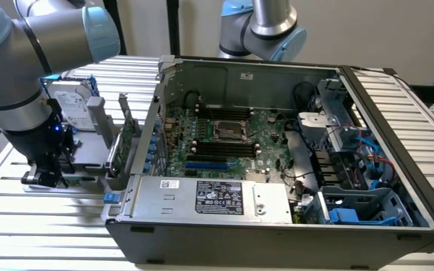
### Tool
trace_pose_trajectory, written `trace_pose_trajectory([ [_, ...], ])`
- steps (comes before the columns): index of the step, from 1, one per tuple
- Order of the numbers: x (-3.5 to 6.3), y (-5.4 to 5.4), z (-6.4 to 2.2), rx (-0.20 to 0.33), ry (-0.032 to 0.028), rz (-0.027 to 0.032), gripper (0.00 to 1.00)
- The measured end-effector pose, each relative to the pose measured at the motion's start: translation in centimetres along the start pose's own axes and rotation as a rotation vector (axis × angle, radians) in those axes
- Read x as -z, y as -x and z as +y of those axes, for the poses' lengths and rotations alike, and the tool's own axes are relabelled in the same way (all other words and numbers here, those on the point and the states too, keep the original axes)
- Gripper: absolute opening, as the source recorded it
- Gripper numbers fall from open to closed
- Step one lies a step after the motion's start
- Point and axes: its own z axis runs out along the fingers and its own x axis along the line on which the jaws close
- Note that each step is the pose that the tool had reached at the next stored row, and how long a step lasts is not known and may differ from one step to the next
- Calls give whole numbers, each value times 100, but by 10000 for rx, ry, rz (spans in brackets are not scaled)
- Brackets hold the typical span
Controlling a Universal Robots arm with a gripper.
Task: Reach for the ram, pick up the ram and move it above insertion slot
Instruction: 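Pick up the ram and move it above insertion slot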
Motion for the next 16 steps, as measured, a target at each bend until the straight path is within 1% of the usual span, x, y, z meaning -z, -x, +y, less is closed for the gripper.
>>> trace_pose_trajectory([
  [2,-4,1,-1,15,18,-8,40],
  [3,-6,1,-2,21,27,-9,34],
  [4,-7,1,-3,26,36,-9,34],
  [5,-7,0,-3,30,45,-9,27],
  [11,-8,1,-7,31,78,-10,27],
  [13,-7,0,-8,31,83,-9,25],
  [14,-7,1,-8,31,84,-9,18],
  [16,-8,1,-8,31,83,-9,18],
])
